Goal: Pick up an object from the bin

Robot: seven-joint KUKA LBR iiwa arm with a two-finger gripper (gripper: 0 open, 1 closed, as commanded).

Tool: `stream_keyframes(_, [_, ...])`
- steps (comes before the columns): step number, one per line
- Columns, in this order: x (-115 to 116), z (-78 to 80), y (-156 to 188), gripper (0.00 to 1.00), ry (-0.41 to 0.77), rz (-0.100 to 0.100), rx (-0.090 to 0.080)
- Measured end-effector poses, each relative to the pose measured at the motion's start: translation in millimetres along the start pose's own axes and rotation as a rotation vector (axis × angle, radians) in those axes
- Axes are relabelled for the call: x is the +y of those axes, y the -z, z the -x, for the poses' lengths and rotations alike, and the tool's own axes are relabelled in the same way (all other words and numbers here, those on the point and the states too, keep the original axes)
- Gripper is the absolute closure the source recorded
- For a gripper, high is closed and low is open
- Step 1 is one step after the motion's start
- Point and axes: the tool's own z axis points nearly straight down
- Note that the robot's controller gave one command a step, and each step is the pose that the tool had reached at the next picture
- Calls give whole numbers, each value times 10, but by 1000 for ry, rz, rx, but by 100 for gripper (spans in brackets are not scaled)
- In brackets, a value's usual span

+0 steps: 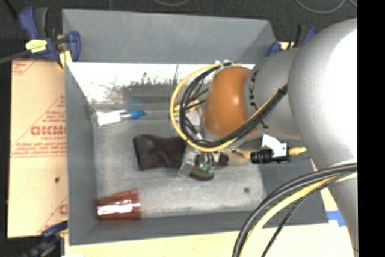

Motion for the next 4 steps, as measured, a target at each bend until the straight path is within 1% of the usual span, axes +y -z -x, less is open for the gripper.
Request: stream_keyframes(4, [0,0,0,100,1,0,0])
